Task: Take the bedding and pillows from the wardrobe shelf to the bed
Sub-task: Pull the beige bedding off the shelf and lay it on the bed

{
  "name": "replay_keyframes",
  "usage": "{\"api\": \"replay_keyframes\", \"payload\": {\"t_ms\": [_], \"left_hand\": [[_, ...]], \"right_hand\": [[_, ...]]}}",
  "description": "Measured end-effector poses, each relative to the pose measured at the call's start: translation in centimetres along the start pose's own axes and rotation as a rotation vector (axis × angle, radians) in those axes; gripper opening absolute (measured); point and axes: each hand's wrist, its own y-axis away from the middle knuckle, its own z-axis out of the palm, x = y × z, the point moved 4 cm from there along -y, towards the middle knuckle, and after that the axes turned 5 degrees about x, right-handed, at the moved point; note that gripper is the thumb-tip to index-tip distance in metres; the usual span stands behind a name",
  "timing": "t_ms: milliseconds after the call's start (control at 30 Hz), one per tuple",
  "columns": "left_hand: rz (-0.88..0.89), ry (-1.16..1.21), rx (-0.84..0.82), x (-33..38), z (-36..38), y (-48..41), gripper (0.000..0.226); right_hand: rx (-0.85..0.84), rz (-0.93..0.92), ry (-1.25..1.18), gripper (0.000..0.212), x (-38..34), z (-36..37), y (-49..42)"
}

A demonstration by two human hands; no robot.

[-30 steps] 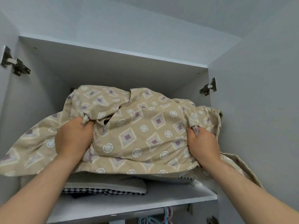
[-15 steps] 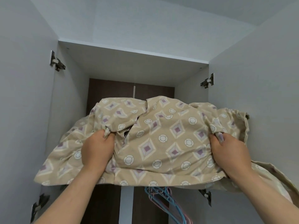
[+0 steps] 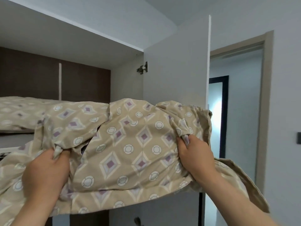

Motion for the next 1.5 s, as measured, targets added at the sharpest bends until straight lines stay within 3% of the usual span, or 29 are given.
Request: {"api": "replay_keyframes", "payload": {"t_ms": [100,433,1067,1500], "left_hand": [[-0.038,0.008,-0.100,0.5,1.5,2.8,0.055],[0.063,0.239,-0.280,11.0,2.7,13.3,0.042],[0.222,0.667,-0.680,40.0,3.3,42.6,0.040],[0.367,0.954,-1.024,59.1,4.7,65.6,0.040]], "right_hand": [[0.040,0.004,0.117,0.033,1.5,-3.8,1.7],[0.167,0.131,0.360,0.034,8.5,-19.2,6.0],[0.429,0.449,0.730,0.034,24.4,-57.9,18.2],[0.663,0.686,1.091,0.034,29.8,-77.2,27.7]]}}
